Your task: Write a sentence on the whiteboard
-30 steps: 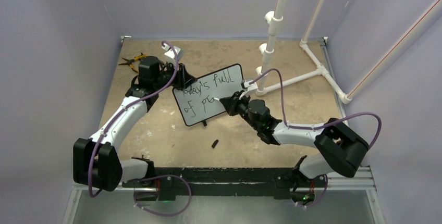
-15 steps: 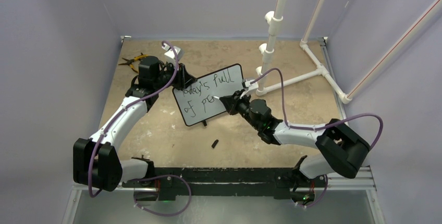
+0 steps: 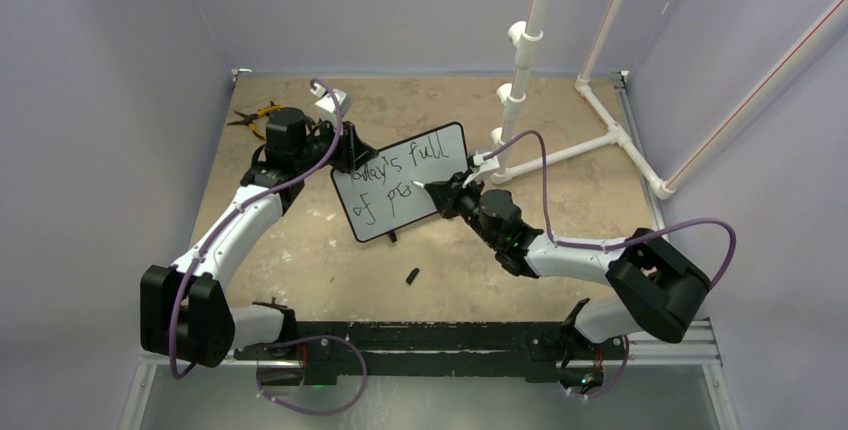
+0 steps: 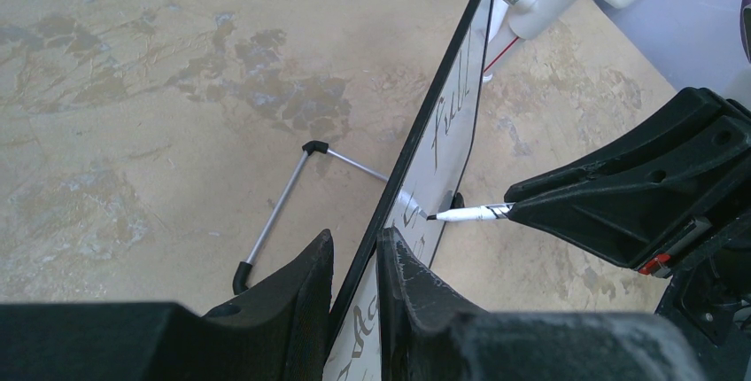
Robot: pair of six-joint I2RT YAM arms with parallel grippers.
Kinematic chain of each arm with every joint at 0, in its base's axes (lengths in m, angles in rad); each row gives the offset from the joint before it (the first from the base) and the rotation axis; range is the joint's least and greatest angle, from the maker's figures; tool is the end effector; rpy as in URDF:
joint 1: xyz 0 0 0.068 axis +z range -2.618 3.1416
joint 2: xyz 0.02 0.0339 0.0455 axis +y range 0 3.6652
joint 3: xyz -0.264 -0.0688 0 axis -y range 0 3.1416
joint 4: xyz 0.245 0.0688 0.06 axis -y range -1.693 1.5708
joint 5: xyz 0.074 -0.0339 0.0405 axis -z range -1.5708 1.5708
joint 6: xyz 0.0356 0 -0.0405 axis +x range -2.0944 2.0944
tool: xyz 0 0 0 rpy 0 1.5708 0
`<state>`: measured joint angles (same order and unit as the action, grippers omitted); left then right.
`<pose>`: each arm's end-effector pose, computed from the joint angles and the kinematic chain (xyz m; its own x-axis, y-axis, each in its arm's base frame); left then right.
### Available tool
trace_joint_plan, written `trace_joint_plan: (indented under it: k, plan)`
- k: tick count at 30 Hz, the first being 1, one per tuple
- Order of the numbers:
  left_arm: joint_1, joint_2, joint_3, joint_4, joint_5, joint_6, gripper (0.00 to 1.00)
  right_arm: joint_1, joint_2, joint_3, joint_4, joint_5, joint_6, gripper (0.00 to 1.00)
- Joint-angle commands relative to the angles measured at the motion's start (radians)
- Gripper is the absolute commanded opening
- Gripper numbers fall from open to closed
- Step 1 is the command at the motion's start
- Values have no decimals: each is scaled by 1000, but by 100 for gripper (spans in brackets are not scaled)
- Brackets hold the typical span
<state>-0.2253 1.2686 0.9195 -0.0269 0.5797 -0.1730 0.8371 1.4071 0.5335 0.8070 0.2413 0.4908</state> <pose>0.2771 -0.0835 0.3000 -0.4702 -0.0400 -0.8816 0.6117 0.7053 -0.3583 0.1996 0.2087 0.2174 -0.3040 0.3463 -0.8875 -0.4742 0.7529 0.4563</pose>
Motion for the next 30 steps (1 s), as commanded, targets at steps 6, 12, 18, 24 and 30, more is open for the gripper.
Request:
trace_joint_plan:
  k: [6,12,18,24,30]
  plan:
    - [-14,23,-19,-45,-12,-16,22,-10,-7,-48,-19,11,40,0]
    - [-14,24,-20,-45,-13,-16,22,-10,-2,-57,-10,-15,55,0]
    - [-13,26,-19,-45,-15,-16,22,-10,-7,-7,34,-11,19,0]
    - [-14,28,-20,-47,-15,-14,22,-10,-2,19,62,11,7,0]
    - [-14,28,-20,-45,-14,-16,22,-16,9,21,56,22,0,0]
